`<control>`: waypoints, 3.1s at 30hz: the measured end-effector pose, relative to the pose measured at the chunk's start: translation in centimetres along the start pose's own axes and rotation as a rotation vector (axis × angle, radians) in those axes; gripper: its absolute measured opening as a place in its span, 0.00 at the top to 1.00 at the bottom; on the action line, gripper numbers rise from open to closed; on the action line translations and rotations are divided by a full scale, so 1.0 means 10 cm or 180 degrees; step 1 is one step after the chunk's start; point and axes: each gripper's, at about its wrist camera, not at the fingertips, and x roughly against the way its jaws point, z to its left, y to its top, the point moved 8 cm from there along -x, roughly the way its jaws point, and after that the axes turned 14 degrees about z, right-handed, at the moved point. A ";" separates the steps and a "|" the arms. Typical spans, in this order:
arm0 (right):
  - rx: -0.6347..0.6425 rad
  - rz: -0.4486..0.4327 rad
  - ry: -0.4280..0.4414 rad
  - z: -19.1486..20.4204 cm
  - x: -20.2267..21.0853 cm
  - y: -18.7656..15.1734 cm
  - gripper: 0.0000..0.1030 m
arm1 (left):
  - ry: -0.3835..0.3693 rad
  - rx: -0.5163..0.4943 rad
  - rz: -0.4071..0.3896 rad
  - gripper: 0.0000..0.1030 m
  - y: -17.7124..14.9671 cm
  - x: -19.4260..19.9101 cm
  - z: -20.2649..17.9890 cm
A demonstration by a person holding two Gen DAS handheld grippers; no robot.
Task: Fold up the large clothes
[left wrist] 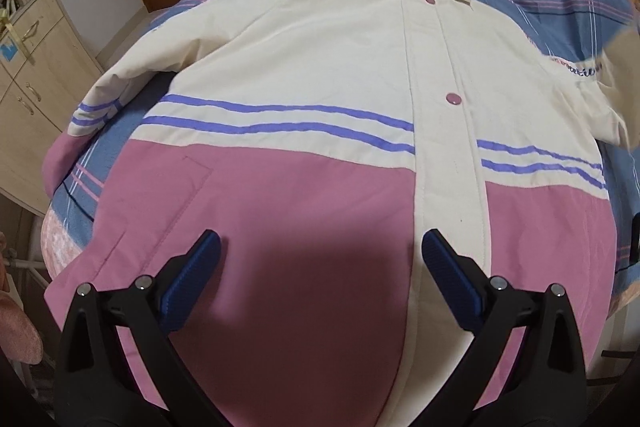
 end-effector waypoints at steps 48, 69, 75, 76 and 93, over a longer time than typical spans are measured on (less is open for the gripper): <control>-0.0962 0.0803 -0.1346 -1.49 -1.64 -0.91 0.97 | -0.0656 0.0293 0.0139 0.46 1.64 -0.67 -0.01; 0.0765 0.0889 -0.2509 -0.95 -2.15 -1.34 0.16 | -0.0845 -0.0220 -0.0004 0.28 1.32 -0.39 -0.24; 0.0636 0.0849 -0.2253 -0.95 -2.14 -1.33 0.12 | -0.1710 0.1272 -0.0546 0.02 0.86 0.16 1.68; 0.0663 0.0849 -0.2296 -0.95 -2.15 -1.33 0.12 | -0.2098 0.1674 -0.0546 0.02 0.75 0.12 2.04; 0.0696 0.0808 -0.2343 -0.91 -2.17 -1.34 0.12 | -0.2351 0.3260 -0.0990 0.92 0.81 -0.18 3.47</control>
